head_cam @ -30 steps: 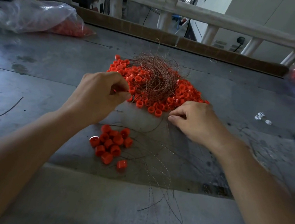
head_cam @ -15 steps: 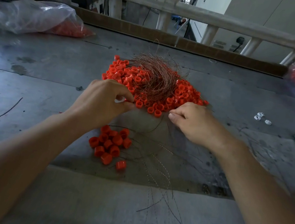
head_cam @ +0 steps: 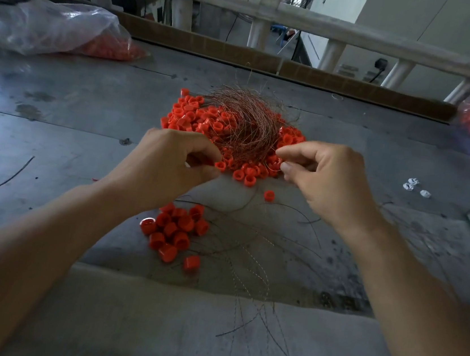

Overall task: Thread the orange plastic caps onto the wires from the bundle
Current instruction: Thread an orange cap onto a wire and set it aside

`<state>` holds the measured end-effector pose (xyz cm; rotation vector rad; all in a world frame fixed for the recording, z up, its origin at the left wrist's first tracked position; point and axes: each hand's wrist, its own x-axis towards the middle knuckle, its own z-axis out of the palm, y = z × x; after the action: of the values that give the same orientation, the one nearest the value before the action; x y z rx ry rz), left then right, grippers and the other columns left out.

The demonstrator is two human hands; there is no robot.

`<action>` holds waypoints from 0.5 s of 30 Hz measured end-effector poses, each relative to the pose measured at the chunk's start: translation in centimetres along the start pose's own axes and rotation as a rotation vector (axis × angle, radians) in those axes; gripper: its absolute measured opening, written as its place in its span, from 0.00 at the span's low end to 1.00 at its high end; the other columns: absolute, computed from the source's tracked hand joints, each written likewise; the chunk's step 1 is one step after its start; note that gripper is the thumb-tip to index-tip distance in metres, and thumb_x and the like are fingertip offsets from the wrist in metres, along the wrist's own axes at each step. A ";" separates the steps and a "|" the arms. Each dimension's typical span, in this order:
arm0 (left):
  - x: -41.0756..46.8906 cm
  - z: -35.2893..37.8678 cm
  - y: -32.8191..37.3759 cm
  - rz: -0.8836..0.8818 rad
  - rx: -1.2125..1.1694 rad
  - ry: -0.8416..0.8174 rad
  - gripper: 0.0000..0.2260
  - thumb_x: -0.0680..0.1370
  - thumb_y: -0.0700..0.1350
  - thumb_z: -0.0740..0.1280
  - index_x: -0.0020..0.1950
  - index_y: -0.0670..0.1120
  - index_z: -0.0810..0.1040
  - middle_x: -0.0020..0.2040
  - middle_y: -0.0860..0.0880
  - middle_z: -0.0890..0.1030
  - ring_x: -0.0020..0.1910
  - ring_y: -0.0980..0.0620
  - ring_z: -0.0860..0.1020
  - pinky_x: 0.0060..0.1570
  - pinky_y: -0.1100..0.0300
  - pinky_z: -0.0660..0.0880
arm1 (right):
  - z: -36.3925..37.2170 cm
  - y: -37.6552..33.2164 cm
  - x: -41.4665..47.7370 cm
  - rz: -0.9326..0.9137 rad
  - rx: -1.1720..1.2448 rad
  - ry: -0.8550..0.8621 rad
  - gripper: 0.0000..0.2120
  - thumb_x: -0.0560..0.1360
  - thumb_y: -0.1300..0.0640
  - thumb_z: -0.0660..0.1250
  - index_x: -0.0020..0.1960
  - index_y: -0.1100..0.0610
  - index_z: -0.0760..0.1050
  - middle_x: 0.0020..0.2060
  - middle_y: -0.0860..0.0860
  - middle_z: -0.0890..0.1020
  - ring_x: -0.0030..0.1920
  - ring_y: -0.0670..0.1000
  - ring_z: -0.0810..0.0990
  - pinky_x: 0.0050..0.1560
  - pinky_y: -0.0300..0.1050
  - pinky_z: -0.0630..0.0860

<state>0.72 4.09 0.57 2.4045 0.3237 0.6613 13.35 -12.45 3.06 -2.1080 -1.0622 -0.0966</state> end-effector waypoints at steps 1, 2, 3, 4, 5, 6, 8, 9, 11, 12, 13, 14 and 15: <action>-0.1 0.0 0.2 0.021 -0.028 -0.013 0.09 0.70 0.41 0.73 0.48 0.52 0.81 0.37 0.65 0.76 0.39 0.75 0.74 0.40 0.83 0.66 | 0.1 -0.1 -0.1 -0.039 0.027 0.026 0.10 0.71 0.64 0.70 0.51 0.56 0.81 0.34 0.38 0.77 0.35 0.36 0.77 0.45 0.29 0.75; -0.3 0.1 0.4 0.044 -0.058 -0.024 0.13 0.69 0.41 0.73 0.50 0.54 0.80 0.37 0.65 0.76 0.40 0.74 0.75 0.40 0.82 0.67 | 0.3 -0.4 -0.3 -0.086 0.057 0.051 0.11 0.71 0.64 0.70 0.52 0.56 0.81 0.34 0.37 0.77 0.35 0.36 0.77 0.44 0.28 0.75; -0.4 0.2 0.7 0.064 -0.092 -0.037 0.16 0.69 0.41 0.73 0.51 0.57 0.77 0.37 0.65 0.77 0.40 0.73 0.75 0.40 0.82 0.67 | 0.4 -0.7 -0.5 -0.142 0.086 0.069 0.11 0.70 0.64 0.71 0.51 0.57 0.80 0.34 0.38 0.77 0.35 0.37 0.78 0.43 0.28 0.74; -0.6 0.2 1.1 0.077 -0.126 -0.059 0.19 0.69 0.41 0.73 0.52 0.61 0.74 0.37 0.64 0.78 0.40 0.72 0.76 0.41 0.81 0.68 | 0.6 -1.2 -0.8 -0.208 0.112 0.079 0.10 0.69 0.63 0.71 0.51 0.58 0.80 0.35 0.40 0.78 0.37 0.39 0.79 0.43 0.29 0.75; -0.7 0.3 1.3 0.085 -0.155 -0.086 0.20 0.69 0.41 0.73 0.52 0.64 0.73 0.37 0.64 0.78 0.40 0.69 0.77 0.41 0.79 0.70 | 0.9 -1.5 -1.0 -0.281 0.130 0.083 0.11 0.69 0.63 0.71 0.50 0.59 0.80 0.35 0.42 0.79 0.38 0.41 0.79 0.42 0.31 0.75; -0.8 0.4 1.6 0.091 -0.176 -0.111 0.21 0.69 0.41 0.73 0.50 0.66 0.72 0.36 0.63 0.79 0.40 0.66 0.78 0.41 0.77 0.72 | 1.1 -1.9 -1.3 -0.353 0.139 0.081 0.11 0.68 0.63 0.70 0.50 0.60 0.80 0.36 0.43 0.79 0.40 0.43 0.80 0.42 0.32 0.76; -0.8 0.6 1.9 0.104 -0.223 -0.149 0.15 0.69 0.41 0.72 0.47 0.61 0.77 0.34 0.57 0.80 0.36 0.60 0.79 0.36 0.68 0.75 | 1.5 -2.4 -1.8 -0.462 0.143 0.078 0.10 0.67 0.65 0.71 0.49 0.62 0.80 0.37 0.45 0.79 0.41 0.44 0.80 0.42 0.34 0.77; -0.8 0.6 2.0 0.102 -0.263 -0.168 0.09 0.69 0.42 0.72 0.44 0.55 0.80 0.33 0.53 0.80 0.34 0.56 0.79 0.34 0.63 0.76 | 1.7 -2.5 -1.9 -0.496 0.144 0.079 0.10 0.67 0.65 0.71 0.49 0.62 0.80 0.37 0.46 0.80 0.40 0.45 0.80 0.41 0.36 0.77; -0.7 0.4 2.2 0.084 -0.358 -0.187 0.03 0.68 0.44 0.71 0.40 0.48 0.81 0.34 0.51 0.81 0.31 0.56 0.79 0.32 0.60 0.77 | 1.8 -2.7 -2.1 -0.534 0.157 0.085 0.12 0.67 0.63 0.72 0.50 0.62 0.79 0.38 0.49 0.81 0.38 0.45 0.80 0.38 0.40 0.78; -0.6 0.2 2.3 0.081 -0.410 -0.198 0.04 0.67 0.45 0.69 0.40 0.50 0.81 0.34 0.52 0.82 0.31 0.58 0.79 0.32 0.63 0.77 | 1.8 -2.8 -2.1 -0.527 0.180 0.080 0.14 0.67 0.61 0.73 0.51 0.61 0.78 0.39 0.50 0.81 0.38 0.46 0.80 0.38 0.40 0.77; -0.6 0.0 2.3 0.086 -0.459 -0.211 0.04 0.67 0.47 0.68 0.41 0.52 0.80 0.35 0.53 0.83 0.32 0.60 0.79 0.32 0.66 0.76 | 1.7 -2.8 -2.0 -0.495 0.207 0.064 0.17 0.67 0.57 0.73 0.54 0.59 0.76 0.42 0.49 0.80 0.40 0.46 0.79 0.40 0.40 0.77; -0.6 -0.2 2.4 0.098 -0.508 -0.226 0.04 0.68 0.47 0.68 0.41 0.53 0.80 0.36 0.54 0.83 0.32 0.60 0.79 0.33 0.68 0.75 | 1.5 -2.8 -1.9 -0.446 0.230 0.028 0.22 0.67 0.52 0.72 0.58 0.58 0.73 0.46 0.47 0.79 0.44 0.45 0.79 0.45 0.39 0.77; -0.6 -0.3 2.4 0.107 -0.560 -0.236 0.04 0.69 0.47 0.69 0.42 0.52 0.81 0.37 0.53 0.83 0.33 0.60 0.79 0.34 0.68 0.76 | 1.3 -2.7 -1.7 -0.385 0.247 -0.035 0.27 0.66 0.48 0.72 0.61 0.56 0.70 0.49 0.45 0.77 0.49 0.43 0.78 0.50 0.36 0.75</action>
<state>0.17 2.13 2.06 1.9382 -0.0854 0.4332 9.99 -11.73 3.05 -1.6728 -1.4146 -0.1081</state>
